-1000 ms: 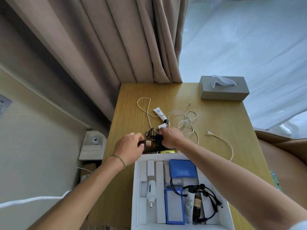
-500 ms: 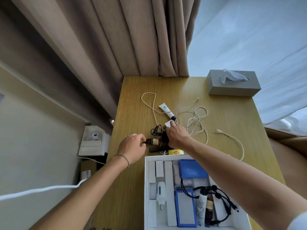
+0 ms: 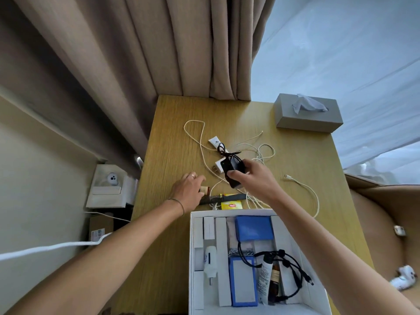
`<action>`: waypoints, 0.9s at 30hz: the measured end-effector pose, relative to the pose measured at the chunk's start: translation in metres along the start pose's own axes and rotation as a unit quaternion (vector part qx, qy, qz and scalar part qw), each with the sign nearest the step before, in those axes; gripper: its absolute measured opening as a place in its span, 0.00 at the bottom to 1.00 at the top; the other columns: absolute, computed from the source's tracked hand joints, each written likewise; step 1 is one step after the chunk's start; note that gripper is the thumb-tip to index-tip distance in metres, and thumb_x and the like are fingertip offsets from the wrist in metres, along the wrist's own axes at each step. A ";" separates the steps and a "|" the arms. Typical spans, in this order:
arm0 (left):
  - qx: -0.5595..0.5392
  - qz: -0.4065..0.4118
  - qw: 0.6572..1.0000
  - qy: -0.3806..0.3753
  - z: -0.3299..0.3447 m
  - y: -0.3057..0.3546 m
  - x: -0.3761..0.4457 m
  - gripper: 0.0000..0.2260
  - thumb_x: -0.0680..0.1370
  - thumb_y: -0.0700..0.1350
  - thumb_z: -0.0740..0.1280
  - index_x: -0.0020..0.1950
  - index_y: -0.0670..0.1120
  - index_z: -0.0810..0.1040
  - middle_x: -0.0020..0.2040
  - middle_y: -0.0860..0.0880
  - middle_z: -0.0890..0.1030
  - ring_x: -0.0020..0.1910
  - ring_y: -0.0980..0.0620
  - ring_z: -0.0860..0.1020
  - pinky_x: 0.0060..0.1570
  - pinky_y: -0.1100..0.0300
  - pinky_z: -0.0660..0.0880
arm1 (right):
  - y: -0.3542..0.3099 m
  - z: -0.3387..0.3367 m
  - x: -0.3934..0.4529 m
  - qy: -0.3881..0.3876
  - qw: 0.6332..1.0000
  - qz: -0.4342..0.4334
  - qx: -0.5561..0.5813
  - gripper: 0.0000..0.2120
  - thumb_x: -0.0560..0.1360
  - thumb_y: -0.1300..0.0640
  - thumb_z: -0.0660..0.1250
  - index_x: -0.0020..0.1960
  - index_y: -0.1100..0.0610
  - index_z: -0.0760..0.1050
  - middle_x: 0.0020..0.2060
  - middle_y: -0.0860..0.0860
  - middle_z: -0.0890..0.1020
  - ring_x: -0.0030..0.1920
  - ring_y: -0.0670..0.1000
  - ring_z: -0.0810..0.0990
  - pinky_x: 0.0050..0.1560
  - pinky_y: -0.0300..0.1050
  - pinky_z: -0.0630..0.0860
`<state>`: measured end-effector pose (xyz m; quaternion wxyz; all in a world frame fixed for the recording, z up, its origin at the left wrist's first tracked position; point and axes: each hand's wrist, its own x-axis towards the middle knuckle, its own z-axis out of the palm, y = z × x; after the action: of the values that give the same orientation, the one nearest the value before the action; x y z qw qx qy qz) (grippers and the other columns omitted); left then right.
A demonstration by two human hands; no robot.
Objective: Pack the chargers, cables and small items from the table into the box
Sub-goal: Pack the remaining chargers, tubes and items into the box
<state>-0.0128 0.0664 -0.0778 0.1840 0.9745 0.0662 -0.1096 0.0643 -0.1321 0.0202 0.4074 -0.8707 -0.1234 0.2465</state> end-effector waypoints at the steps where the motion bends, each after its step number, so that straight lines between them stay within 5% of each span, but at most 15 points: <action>1: 0.008 0.004 1.000 -0.002 0.002 0.001 0.002 0.16 0.78 0.49 0.69 0.65 0.52 0.73 0.59 0.50 0.76 0.60 0.49 0.74 0.51 0.55 0.76 | 0.000 -0.003 -0.006 0.001 1.000 0.001 0.009 0.16 0.72 0.42 0.70 0.52 0.52 0.80 0.43 0.49 0.86 0.46 0.52 0.85 0.50 0.55 0.82; 6: 0.025 0.003 1.000 -0.008 0.011 -0.004 0.008 0.09 0.77 0.48 0.69 0.57 0.51 0.76 0.54 0.50 0.77 0.56 0.48 0.76 0.53 0.53 0.74 | 0.004 -0.012 -0.030 0.009 0.997 0.010 0.072 0.11 0.74 0.46 0.70 0.52 0.52 0.82 0.41 0.46 0.88 0.40 0.42 0.86 0.38 0.31 0.76; 10: -0.022 -0.029 0.999 -0.006 0.013 -0.007 0.008 0.06 0.78 0.48 0.69 0.54 0.50 0.77 0.56 0.48 0.79 0.53 0.45 0.78 0.49 0.53 0.75 | 0.007 -0.020 -0.043 -0.002 0.979 0.031 0.201 0.07 0.78 0.51 0.69 0.53 0.52 0.83 0.43 0.47 0.88 0.43 0.42 0.86 0.39 0.25 0.73; 16: -0.279 -0.143 0.942 0.116 -0.010 0.010 -0.010 0.07 0.81 0.46 0.65 0.58 0.47 0.76 0.49 0.49 0.81 0.47 0.48 0.80 0.39 0.58 0.74 | 0.009 -0.028 -0.067 -0.012 0.959 0.029 0.283 0.11 0.75 0.48 0.67 0.47 0.53 0.83 0.38 0.49 0.85 0.39 0.48 0.83 0.42 0.38 0.75; 19: -0.357 -0.139 0.910 0.160 -0.031 0.023 -0.028 0.09 0.80 0.45 0.66 0.61 0.49 0.76 0.49 0.51 0.82 0.48 0.50 0.81 0.44 0.57 0.78 | 0.016 -0.028 -0.080 -0.010 0.954 0.017 0.298 0.12 0.75 0.48 0.66 0.47 0.55 0.83 0.37 0.50 0.84 0.39 0.50 0.81 0.43 0.43 0.74; 23: -0.396 -0.111 0.895 0.173 -0.055 0.045 -0.061 0.16 0.81 0.44 0.66 0.68 0.54 0.73 0.49 0.50 0.82 0.47 0.54 0.81 0.44 0.59 0.79 | 0.024 -0.030 -0.103 -0.036 0.953 -0.001 0.301 0.10 0.75 0.49 0.67 0.46 0.54 0.83 0.37 0.52 0.85 0.40 0.51 0.82 0.41 0.39 0.78; 27: -0.374 -0.080 0.908 0.173 -0.064 0.070 -0.095 0.15 0.80 0.44 0.66 0.65 0.56 0.75 0.47 0.52 0.82 0.46 0.55 0.80 0.42 0.59 0.79 | 0.041 -0.032 -0.126 -0.078 0.965 -0.003 0.249 0.10 0.74 0.50 0.69 0.52 0.51 0.84 0.45 0.49 0.88 0.46 0.46 0.86 0.47 0.34 0.79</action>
<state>-0.0803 0.0174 0.0273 0.5112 0.8296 0.2104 0.0787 -0.0250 -0.2313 0.0471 0.6009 -0.7196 -0.0922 0.3355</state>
